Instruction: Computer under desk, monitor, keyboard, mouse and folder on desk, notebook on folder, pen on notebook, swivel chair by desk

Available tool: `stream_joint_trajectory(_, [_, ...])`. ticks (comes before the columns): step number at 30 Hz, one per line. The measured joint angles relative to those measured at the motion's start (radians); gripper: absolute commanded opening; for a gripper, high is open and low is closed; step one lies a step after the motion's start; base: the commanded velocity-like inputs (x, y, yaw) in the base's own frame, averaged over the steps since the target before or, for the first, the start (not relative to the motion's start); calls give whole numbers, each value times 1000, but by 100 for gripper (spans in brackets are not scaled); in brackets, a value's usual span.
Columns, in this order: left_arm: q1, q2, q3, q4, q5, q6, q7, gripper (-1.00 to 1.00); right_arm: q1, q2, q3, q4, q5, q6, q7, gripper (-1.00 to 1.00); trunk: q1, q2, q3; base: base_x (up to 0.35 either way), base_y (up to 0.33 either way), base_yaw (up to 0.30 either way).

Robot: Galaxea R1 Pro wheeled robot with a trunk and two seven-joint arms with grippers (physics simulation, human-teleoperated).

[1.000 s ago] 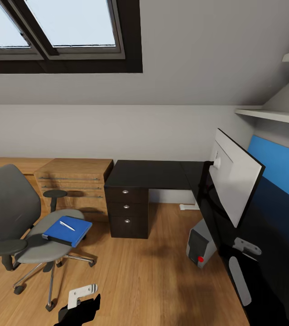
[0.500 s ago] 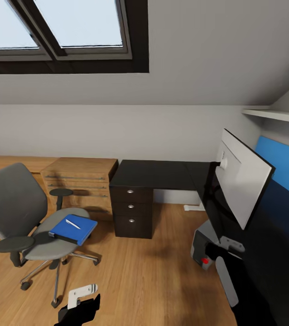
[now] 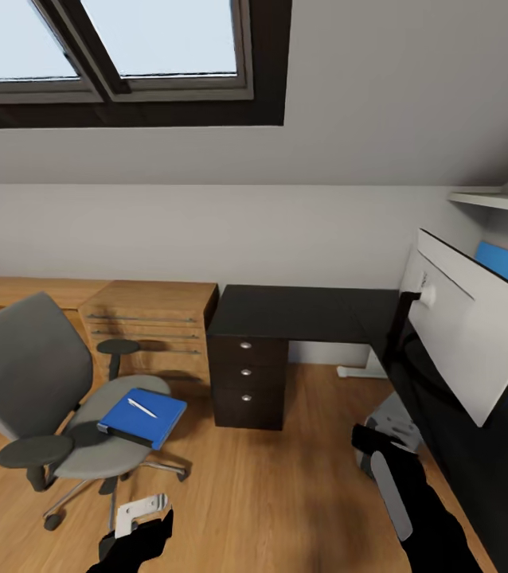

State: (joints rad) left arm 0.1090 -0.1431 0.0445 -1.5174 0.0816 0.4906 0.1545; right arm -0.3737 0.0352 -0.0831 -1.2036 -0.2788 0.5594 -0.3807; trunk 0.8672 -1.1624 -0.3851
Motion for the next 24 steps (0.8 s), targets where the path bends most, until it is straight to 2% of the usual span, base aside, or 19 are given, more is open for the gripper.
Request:
stream_joint_trajectory(5, [0,0,1,-61,0,3,1,100,1,0,59,1,0,-25,0,-100,0,0,0,322,51,0])
stream_joint_trajectory(9, [-18,-5,-4,-93,1,8,2,100,19,0,88,1,0,-64,-2,-100,-15,28,12,328,-23,0])
stream_joint_trajectory(12, [-26,-5,-7,-88,1,11,0,100,24,0,93,1,0,-75,-2,-100,-27,49,22,329,-87,0])
stream_joint_trajectory(18, [-31,-2,-37,-2,-3,4,1,100,27,0,97,1,1,-82,-4,-100,-50,91,41,330,-112,4])
stream_joint_trajectory(24, [-32,1,-48,20,-3,1,0,100,28,0,97,1,2,-84,-5,-100,-73,133,60,330,-117,198])
